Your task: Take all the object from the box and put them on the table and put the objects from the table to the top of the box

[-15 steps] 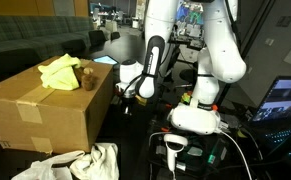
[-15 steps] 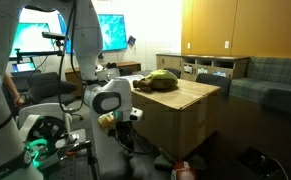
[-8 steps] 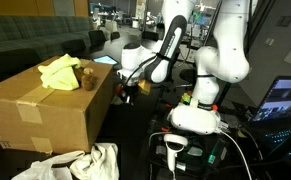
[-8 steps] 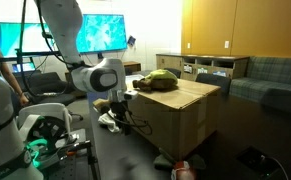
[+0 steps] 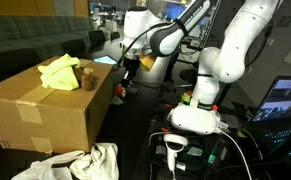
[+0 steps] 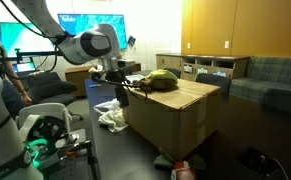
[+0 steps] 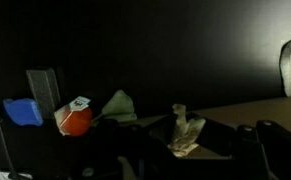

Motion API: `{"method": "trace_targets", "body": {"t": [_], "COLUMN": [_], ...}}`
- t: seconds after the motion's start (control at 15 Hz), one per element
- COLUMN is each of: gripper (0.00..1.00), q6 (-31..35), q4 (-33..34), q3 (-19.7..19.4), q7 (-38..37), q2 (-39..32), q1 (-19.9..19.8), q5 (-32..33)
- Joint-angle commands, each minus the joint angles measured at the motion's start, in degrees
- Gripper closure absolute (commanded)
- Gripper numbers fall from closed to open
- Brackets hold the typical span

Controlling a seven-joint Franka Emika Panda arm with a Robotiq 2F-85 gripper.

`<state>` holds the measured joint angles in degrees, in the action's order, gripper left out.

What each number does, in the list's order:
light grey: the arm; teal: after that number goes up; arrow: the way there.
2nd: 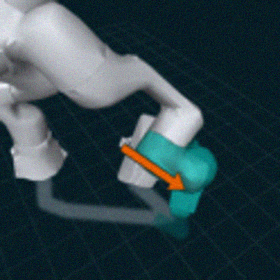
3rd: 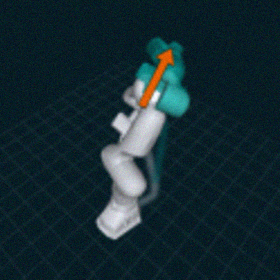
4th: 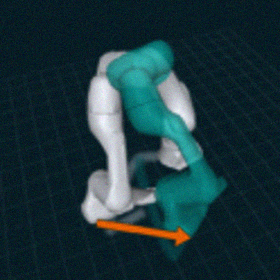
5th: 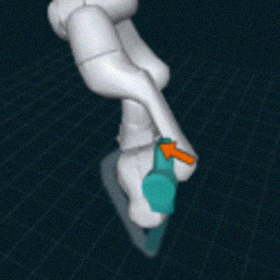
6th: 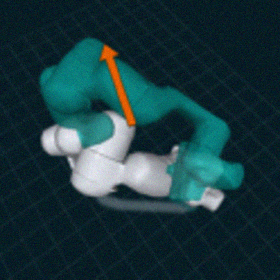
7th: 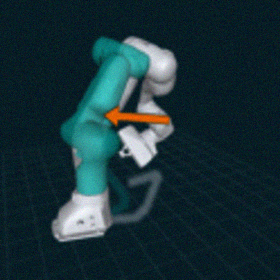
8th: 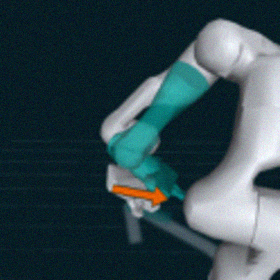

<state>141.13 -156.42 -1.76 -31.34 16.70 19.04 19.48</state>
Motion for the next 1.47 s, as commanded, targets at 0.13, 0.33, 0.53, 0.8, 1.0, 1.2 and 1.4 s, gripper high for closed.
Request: {"method": "trace_targets", "body": {"t": [0.13, 0.33, 0.53, 0.8, 1.0, 1.2, 1.4], "gripper": [0.89, 0.89, 0.89, 0.89, 0.89, 0.89, 0.63], "q6": [-6.6, -6.6, -5.9, -6.6, -7.2, -8.4, -10.0], "q4": [4.2, 9.2, 14.8, 22.3, 27.7, 31.6, 34.4], "q3": [9.6, 11.9, 13.5, 14.3, 14.2, 13.8, 13.3], "q7": [2.0, 1.6, 1.6, 1.7, 1.4, -0.3, -2.4], "q2": [8.9, 7.2, 3.2, -3.6, -9.0, -12.6, -14.7], "q1": [-8.3, -10.9, -12.5, -13.4, -13.2, -12.6, -12.1], "q5": [-9.0, -10.8, -11.3, -10.7, -10.3, -9.6, -9.0]}}
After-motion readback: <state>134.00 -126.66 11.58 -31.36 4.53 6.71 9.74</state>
